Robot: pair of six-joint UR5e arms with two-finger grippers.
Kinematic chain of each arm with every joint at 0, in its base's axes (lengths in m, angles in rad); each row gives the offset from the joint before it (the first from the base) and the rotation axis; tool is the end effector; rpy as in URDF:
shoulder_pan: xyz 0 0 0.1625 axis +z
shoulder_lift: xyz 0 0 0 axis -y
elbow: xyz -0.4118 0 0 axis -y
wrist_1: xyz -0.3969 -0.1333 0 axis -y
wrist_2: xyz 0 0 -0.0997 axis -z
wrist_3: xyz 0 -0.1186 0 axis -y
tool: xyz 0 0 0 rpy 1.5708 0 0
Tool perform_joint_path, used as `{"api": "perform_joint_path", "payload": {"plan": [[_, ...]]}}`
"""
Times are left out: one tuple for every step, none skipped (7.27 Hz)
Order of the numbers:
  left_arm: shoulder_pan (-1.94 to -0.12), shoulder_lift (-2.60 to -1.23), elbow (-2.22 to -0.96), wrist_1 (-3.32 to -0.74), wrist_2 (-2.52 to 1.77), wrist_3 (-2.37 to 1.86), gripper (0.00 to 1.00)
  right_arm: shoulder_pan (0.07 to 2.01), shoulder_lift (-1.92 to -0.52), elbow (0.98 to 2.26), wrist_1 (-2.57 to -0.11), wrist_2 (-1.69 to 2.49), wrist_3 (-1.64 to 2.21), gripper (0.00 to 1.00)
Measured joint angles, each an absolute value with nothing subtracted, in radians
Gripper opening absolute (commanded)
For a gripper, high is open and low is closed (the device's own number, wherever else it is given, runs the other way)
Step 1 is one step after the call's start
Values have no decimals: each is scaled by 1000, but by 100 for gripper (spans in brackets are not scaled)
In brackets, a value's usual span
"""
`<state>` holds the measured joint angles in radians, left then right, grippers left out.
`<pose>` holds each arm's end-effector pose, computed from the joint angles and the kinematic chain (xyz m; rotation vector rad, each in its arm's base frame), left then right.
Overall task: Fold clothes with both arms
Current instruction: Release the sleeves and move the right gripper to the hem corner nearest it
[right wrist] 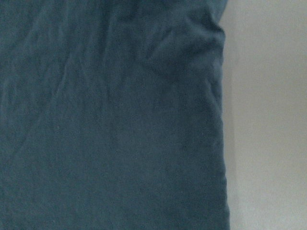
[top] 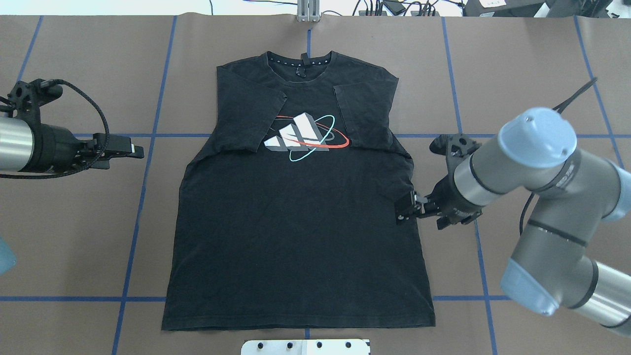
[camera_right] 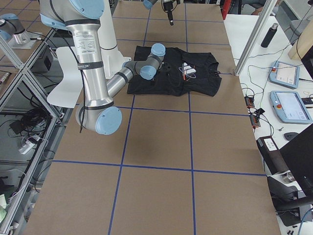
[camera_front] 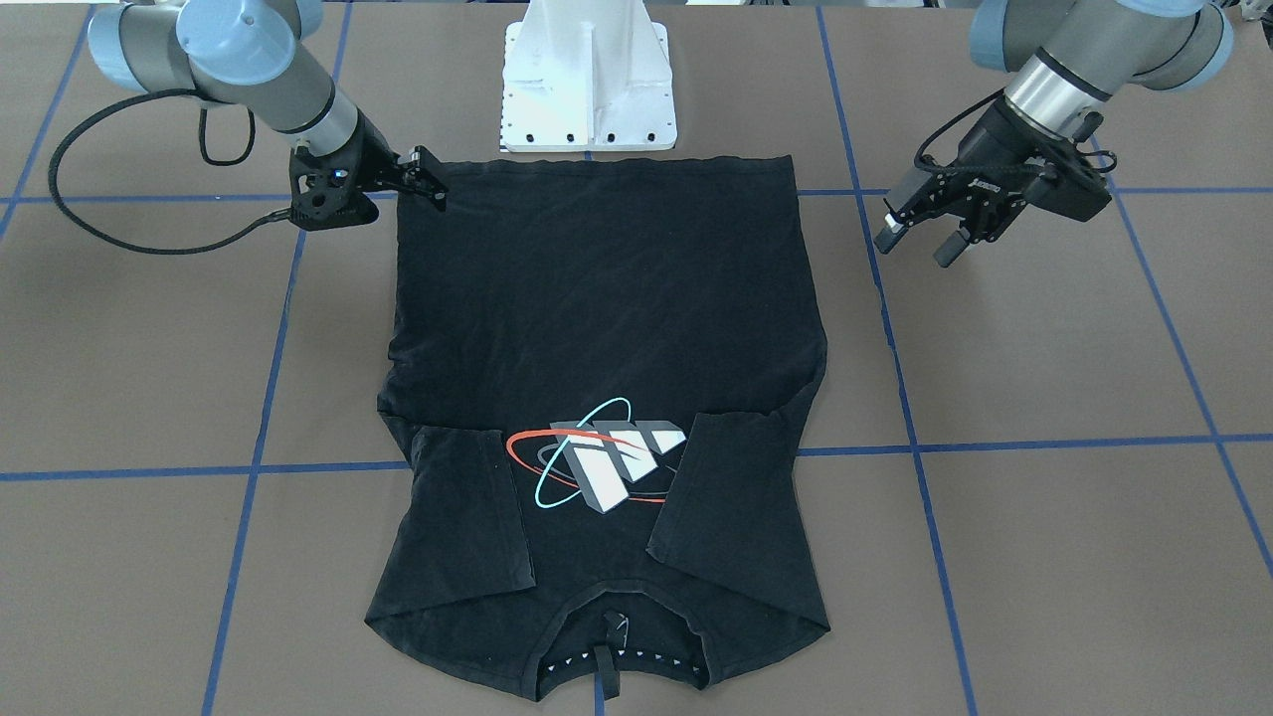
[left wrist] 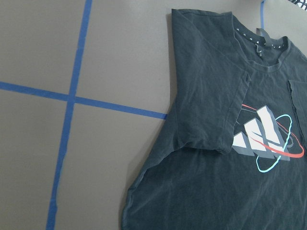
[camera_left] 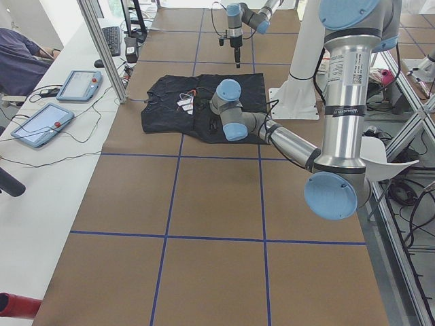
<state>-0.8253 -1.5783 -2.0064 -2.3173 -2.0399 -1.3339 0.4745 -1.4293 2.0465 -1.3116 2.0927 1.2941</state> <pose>0.2785 -0.4192 0.3509 0.2353 1.2132 -0.2330 -0.4327 -0.3056 0.3297 -0.1395 -0.9729 -0.0470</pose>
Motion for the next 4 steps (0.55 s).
{"api": "perform_joint_path", "payload": {"plan": [[-825,-1578,-2012,-2318,-2036,-1334,100,420,-1484,2083,-1312,2063,1303,100],[-825,-1579,-2016,-2318,-2033,-1334,100,380,-1521,2098,-1312,2038,1306,100],[-824,-1583,-2019,-2318,-2032,-1335,100,346,-1538,2099,-1312,2010,1307,99],[-824,-1585,-2021,-2318,-2031,-1336,100,319,-1543,2092,-1312,1987,1307,94]]}}
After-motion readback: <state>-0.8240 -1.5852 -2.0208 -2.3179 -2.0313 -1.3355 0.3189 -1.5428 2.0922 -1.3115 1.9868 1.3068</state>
